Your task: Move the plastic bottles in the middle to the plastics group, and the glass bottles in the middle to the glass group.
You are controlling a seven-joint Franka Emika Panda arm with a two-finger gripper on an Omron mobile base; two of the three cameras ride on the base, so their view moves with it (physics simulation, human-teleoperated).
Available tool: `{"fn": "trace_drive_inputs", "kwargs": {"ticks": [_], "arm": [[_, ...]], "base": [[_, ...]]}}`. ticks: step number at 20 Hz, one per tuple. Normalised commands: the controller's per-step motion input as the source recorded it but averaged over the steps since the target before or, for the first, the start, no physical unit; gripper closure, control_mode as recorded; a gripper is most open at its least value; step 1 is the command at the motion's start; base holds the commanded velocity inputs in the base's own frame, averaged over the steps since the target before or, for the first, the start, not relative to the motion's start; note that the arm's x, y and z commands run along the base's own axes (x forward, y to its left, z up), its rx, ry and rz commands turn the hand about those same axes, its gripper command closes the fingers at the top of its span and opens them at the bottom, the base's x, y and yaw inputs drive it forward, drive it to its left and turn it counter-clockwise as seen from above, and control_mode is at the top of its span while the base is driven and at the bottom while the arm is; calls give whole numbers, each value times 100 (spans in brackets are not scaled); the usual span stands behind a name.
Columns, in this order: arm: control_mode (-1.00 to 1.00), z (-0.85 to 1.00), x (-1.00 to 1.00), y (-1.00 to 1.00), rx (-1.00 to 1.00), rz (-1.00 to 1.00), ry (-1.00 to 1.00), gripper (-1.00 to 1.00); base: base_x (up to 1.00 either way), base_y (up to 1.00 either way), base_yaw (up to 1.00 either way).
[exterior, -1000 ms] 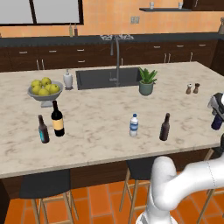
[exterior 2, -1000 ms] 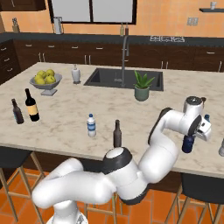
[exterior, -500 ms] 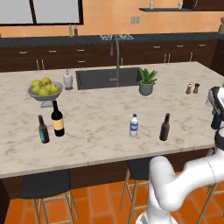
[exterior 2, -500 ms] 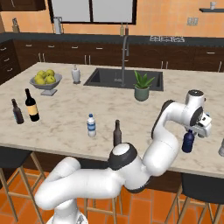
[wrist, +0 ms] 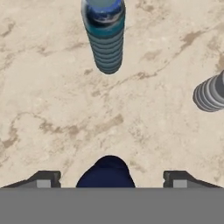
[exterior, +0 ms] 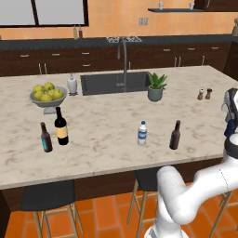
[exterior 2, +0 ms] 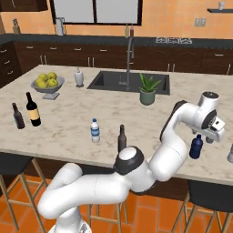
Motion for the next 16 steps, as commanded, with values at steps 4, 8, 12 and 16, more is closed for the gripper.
{"fn": "trace_drive_inputs", "kwargs": {"ticks": [4, 8, 12, 16], "arm": [[-100, 45, -3, 40, 0, 0, -5, -100], [-100, 8, -32, 83, -21, 0, -3, -100], [-100, -29, -28, 100, -42, 2, -9, -100], [-100, -7, -28, 89, -15, 9, -2, -100]], "base": [[0, 0, 0], [0, 0, 0], [0, 0, 0], [0, 0, 0]]}}
